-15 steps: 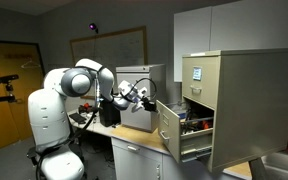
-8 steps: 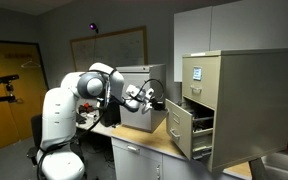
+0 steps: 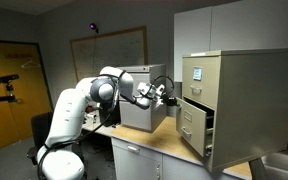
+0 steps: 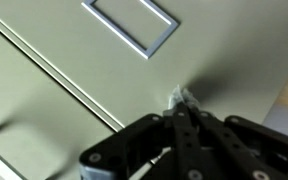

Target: Close the bottom drawer of the file cabinet to the right

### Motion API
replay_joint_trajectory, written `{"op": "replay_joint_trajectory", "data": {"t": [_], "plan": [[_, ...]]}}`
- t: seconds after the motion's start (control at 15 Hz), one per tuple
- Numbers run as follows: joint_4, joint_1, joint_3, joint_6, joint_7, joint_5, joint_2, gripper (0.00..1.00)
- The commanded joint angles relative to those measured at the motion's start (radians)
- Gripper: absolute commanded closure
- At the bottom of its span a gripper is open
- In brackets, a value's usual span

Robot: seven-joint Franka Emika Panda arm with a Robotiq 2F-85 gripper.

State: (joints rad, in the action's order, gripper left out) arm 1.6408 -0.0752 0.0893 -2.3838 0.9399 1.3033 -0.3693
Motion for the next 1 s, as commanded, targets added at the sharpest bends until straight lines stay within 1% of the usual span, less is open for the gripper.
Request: {"op": "replay_joint_trajectory", "data": {"t": [0.0, 0.13, 0.27, 0.4, 0.53, 0.73, 0.93], "plan": [[-0.232, -0.027, 0.045, 0.050, -0.057, -0.031, -0.122, 1.00], [-0.299, -0.042, 0.049, 0.061, -0.068, -0.095, -0.154, 1.00], [-0.365, -0.078, 0.028, 0.010, -0.114, -0.241, -0.183, 1.00], [-0.427, -0.096, 0.021, -0.034, -0.214, -0.382, -0.207, 1.00], [-0.474, -0.088, 0.036, -0.050, -0.302, -0.487, -0.236, 1.00], [-0.528, -0.052, 0.106, -0.053, -0.346, -0.499, -0.283, 1.00], [-0.570, -0.039, 0.142, -0.018, -0.346, -0.515, -0.308, 1.00]]}}
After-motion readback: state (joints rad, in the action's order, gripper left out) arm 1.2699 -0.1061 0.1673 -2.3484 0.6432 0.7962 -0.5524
